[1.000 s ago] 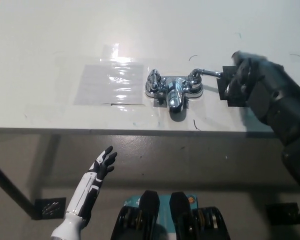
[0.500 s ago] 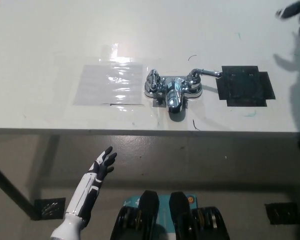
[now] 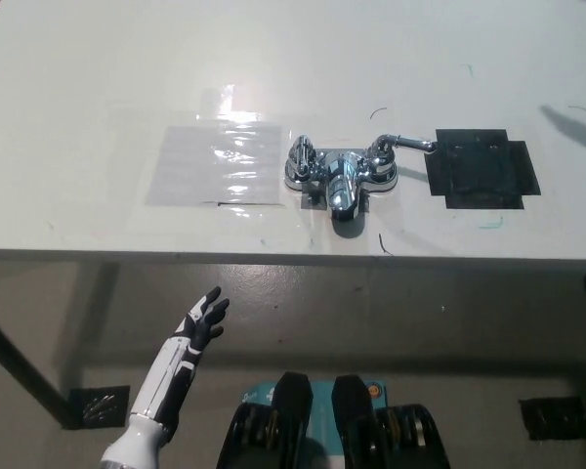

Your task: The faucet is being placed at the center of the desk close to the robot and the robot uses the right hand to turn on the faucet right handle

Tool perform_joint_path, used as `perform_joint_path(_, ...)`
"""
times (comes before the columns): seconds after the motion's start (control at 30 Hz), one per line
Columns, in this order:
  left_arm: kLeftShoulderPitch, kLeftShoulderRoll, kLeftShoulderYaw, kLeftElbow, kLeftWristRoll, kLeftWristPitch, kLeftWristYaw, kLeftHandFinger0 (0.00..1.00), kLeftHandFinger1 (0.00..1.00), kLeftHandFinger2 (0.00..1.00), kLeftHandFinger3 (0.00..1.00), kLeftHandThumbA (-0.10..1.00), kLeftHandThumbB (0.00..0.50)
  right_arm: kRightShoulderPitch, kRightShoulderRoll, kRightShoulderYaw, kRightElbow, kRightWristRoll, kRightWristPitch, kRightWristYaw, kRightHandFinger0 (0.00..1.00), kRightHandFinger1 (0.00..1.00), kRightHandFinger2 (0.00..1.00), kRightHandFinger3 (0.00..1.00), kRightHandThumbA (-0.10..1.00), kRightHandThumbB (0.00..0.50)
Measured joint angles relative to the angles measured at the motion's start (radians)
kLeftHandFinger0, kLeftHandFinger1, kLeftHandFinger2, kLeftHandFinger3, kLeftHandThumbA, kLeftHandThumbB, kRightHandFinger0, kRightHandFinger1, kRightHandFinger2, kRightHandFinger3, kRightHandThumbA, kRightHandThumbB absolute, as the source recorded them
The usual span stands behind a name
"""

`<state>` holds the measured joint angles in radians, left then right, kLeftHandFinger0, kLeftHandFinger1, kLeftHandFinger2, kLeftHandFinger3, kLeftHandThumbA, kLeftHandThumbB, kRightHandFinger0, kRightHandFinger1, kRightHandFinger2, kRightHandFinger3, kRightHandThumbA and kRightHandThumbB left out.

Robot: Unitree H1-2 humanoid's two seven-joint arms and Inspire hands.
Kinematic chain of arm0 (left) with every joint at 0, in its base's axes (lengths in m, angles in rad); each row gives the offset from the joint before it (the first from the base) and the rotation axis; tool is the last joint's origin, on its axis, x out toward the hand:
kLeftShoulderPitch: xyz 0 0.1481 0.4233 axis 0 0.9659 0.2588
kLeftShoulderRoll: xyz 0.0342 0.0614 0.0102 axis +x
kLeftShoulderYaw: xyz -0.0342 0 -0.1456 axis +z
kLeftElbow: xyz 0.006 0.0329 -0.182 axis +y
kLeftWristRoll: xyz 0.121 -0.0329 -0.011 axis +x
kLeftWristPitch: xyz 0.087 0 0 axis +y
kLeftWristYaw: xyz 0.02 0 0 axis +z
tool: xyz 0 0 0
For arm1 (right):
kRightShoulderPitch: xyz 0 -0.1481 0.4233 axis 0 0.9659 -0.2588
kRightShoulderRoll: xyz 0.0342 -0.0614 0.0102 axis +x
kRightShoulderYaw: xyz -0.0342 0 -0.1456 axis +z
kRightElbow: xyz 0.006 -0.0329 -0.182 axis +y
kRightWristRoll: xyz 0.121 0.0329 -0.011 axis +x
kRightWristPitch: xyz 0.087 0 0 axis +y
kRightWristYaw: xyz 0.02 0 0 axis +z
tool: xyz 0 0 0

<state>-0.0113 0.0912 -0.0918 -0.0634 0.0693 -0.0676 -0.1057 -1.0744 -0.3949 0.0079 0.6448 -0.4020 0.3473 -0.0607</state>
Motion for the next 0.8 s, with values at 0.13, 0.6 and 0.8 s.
perform_joint_path(0.13,-0.016,0.0,0.0,0.005,0.0,0.004,0.0,1.0,1.0,1.0,1.0,1.0,0.077,0.115,0.001,-0.022,-0.103,0.035,0.012,0.009,1.0,1.0,1.0,1.0,0.96,0.131)
perform_joint_path(0.6,-0.077,0.0,0.0,0.043,0.0,0.009,0.0,1.0,1.0,1.0,1.0,1.0,0.062,0.47,0.001,-0.076,-0.433,0.146,0.022,0.014,1.0,1.0,1.0,1.0,0.99,0.159)
perform_joint_path(0.8,-0.092,0.0,0.0,0.058,0.0,0.009,0.0,1.0,1.0,1.0,1.0,1.0,0.057,0.568,0.001,-0.086,-0.567,0.186,0.021,0.013,1.0,1.0,1.0,1.0,0.92,0.136)
